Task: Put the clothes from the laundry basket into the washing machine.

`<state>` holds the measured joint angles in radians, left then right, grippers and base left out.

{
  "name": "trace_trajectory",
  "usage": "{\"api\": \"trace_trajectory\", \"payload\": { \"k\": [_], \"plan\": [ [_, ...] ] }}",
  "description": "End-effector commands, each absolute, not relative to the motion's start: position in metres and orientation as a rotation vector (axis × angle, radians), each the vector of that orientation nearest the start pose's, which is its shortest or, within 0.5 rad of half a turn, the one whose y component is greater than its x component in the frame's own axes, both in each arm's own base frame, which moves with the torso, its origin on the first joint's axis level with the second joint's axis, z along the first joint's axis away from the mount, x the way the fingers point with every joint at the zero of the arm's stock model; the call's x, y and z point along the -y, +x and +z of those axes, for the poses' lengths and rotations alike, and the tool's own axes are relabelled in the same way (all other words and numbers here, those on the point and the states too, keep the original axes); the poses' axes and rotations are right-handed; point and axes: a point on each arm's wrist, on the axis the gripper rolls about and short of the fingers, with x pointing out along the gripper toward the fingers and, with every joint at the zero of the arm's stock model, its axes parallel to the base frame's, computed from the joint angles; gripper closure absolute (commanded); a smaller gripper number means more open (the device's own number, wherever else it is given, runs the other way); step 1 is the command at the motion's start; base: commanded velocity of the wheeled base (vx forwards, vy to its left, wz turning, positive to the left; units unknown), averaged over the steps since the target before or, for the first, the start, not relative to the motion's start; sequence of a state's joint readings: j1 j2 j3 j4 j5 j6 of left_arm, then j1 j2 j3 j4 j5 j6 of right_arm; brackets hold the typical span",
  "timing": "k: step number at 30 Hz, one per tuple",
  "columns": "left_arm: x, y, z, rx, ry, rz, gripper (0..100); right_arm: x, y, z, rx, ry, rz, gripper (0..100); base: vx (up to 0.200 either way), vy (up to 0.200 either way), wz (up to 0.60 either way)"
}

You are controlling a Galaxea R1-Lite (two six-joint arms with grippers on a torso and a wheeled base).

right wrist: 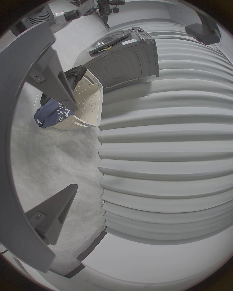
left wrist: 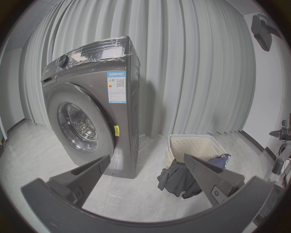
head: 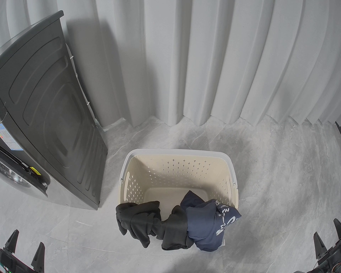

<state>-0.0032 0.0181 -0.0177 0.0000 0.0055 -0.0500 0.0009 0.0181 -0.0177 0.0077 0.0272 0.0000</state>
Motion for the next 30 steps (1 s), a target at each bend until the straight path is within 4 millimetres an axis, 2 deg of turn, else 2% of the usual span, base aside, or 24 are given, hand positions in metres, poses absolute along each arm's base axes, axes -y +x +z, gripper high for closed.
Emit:
{"api": "trace_trajectory", "payload": {
  "k": [1, 4, 10, 19, 28, 30],
  "plan": [
    [-0.0002, -0.0226, 0.0755, -0.003, -0.051, 0.003, 0, -0.0006, -0.0220, 0.0749, -0.018, 0.000, 0.029, 0, 0.000, 0.000, 0.00],
    [-0.0002, -0.0227, 0.0754, -0.003, -0.051, 0.003, 0, -0.0006, -0.0221, 0.0754, -0.017, 0.000, 0.029, 0, 0.000, 0.000, 0.00],
    [-0.0002, -0.0227, 0.0755, -0.001, -0.049, 0.002, 0, -0.0006, -0.0221, 0.0754, -0.017, 0.000, 0.029, 0, 0.200, 0.000, 0.00],
    [-0.0002, -0.0228, 0.0759, 0.000, -0.049, 0.003, 0, -0.0006, -0.0221, 0.0754, -0.017, 0.000, 0.029, 0, 0.000, 0.000, 0.00],
    [-0.0002, -0.0226, 0.0755, -0.003, -0.049, 0.002, 0, -0.0006, -0.0220, 0.0749, -0.018, 0.000, 0.029, 0, 0.200, 0.000, 0.00],
    [-0.0002, -0.0228, 0.0758, -0.001, -0.049, 0.002, 0, -0.0006, -0.0220, 0.0749, -0.018, 0.000, 0.029, 0, 0.000, 0.000, 0.00]
  ]
}}
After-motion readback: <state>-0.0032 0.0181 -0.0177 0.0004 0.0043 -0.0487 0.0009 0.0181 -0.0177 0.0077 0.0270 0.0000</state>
